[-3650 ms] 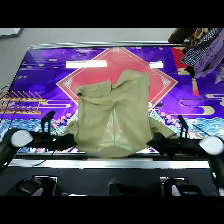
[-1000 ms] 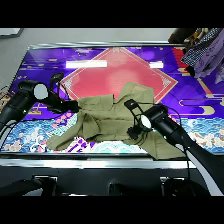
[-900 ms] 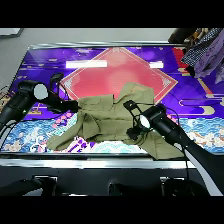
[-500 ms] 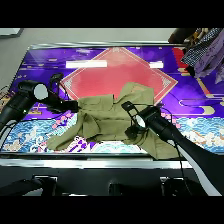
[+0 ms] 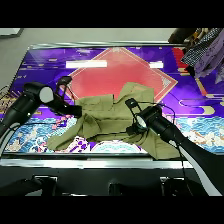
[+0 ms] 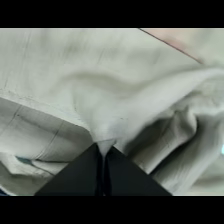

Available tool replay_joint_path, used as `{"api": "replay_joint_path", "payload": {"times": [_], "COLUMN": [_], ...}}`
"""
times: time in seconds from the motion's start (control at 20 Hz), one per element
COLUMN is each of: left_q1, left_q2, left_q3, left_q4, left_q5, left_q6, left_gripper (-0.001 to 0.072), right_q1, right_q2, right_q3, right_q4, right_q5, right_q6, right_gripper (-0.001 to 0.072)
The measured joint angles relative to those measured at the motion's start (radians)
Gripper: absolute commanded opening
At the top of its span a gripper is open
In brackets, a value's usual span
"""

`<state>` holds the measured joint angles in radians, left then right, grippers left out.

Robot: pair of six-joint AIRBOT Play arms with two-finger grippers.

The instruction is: Fold the clothes and pants, and hang the long-sleeved shirts on hangers.

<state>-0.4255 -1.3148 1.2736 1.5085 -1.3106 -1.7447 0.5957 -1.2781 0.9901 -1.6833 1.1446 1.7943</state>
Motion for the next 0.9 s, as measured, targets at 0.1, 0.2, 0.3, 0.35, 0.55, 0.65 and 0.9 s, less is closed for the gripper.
{"api": "replay_joint_path", "payload": {"times": [0.1,0.2,0.3,0.35,0.55,0.65,0.9], "left_q1": [-0.064,-0.129,-0.188,-0.216,-0.291,-0.307,-0.321], "left_q2": [0.011,0.029,0.047,0.053,0.062,0.060,0.038], "left_q3": [-0.029,-0.073,-0.119,-0.140,-0.204,-0.227,-0.253], "left_q4": [0.001,0.005,0.013,0.017,0.070,0.090,0.089], "left_q5": [0.000,0.013,0.035,0.047,0.099,0.136,0.187], "left_q6": [0.035,0.062,0.077,0.086,0.104,0.107,0.135], "left_gripper": [0.0720,0.0720,0.0720,0.0720,0.0720,0.0720,0.0720], "right_q1": [0.000,0.000,0.000,0.000,0.000,0.000,0.000], "right_q2": [0.011,0.016,0.019,0.020,0.021,0.021,0.021], "right_q3": [0.000,0.000,0.000,0.000,0.000,0.000,0.000], "right_q4": [0.014,0.028,0.046,0.053,0.072,0.083,0.099], "right_q5": [0.008,0.021,0.028,0.029,0.034,0.040,0.042], "right_q6": [0.051,0.090,0.117,0.129,0.151,0.155,0.165], "right_gripper": [0.0030,0.0030,0.0030,0.0030,0.0030,0.0030,0.0030]}}
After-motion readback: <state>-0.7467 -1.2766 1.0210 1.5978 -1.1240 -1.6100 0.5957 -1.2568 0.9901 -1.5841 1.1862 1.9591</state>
